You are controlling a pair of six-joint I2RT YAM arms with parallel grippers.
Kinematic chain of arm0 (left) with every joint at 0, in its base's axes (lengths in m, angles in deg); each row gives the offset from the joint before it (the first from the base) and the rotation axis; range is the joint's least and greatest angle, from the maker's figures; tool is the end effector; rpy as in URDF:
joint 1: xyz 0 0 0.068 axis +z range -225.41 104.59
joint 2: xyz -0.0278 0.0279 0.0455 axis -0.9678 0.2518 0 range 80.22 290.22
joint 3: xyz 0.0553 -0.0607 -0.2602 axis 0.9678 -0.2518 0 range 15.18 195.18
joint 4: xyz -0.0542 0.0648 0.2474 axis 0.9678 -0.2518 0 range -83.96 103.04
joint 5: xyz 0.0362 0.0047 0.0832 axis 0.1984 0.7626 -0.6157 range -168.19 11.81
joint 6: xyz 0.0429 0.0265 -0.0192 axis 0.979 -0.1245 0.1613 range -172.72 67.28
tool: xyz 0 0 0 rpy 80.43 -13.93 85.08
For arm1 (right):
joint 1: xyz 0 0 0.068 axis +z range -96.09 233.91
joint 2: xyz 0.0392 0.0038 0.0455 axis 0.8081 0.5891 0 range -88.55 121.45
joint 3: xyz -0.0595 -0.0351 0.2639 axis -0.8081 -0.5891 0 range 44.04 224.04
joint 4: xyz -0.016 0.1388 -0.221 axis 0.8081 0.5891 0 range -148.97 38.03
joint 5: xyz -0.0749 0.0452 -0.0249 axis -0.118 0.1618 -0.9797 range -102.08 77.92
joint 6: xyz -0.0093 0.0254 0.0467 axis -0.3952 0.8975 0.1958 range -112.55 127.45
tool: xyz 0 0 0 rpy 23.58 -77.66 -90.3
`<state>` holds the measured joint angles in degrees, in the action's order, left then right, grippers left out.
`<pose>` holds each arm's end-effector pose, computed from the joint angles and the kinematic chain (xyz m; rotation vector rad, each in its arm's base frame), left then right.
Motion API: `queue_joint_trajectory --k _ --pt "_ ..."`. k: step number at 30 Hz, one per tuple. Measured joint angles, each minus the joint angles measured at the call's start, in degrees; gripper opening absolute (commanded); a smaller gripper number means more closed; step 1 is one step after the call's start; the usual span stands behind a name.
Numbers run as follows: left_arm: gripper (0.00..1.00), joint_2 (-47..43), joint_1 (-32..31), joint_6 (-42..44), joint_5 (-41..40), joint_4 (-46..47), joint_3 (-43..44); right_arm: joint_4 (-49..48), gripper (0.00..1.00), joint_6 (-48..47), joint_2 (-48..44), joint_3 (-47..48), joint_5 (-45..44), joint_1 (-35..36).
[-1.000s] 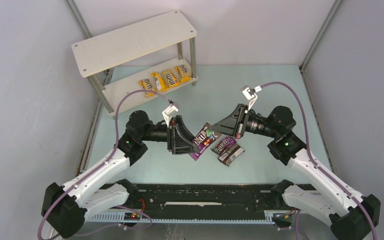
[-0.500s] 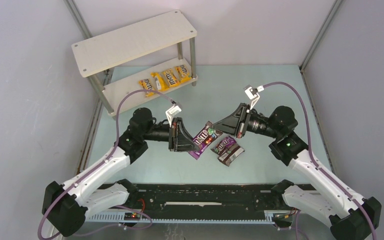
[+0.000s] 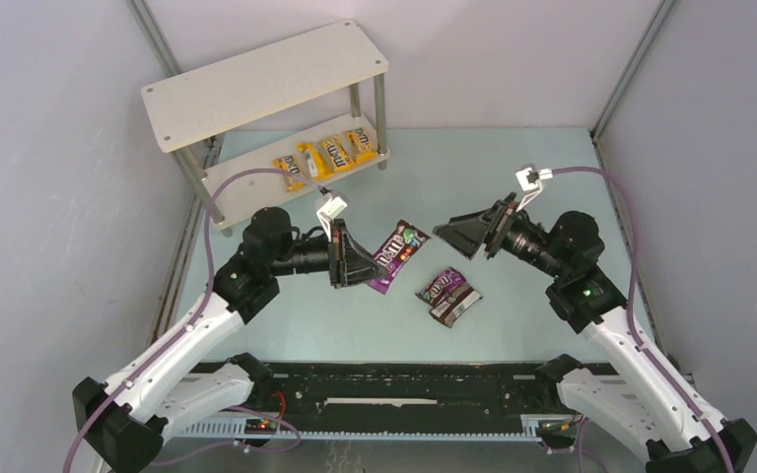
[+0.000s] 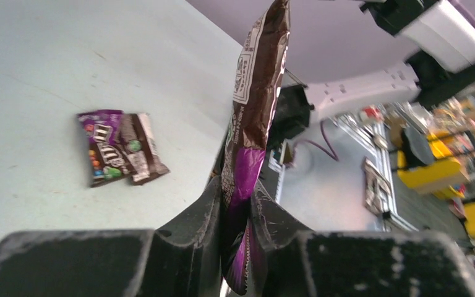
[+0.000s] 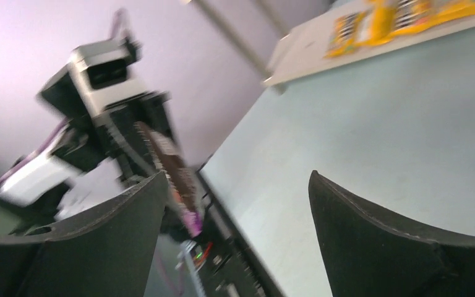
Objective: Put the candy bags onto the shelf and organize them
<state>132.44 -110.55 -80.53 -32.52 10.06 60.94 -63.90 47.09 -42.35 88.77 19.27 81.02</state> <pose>0.1538 -0.1393 0.3378 0.7635 1.7731 -1.4573 0.1589 0.1023 0.3641 -0.3010 1.6502 1.3161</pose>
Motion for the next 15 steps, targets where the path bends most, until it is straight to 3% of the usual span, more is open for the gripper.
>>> queue_joint_trajectory --k 9,15 --pt "0.18 0.42 1.29 1.79 -20.74 -12.46 12.7 -0.61 0.94 -8.66 5.6 -1.42 -24.15 -8.15" --pt "0.18 6.69 6.86 -1.29 -33.73 -14.51 27.52 -8.59 0.94 -11.39 17.53 -7.5 -30.51 -11.87"
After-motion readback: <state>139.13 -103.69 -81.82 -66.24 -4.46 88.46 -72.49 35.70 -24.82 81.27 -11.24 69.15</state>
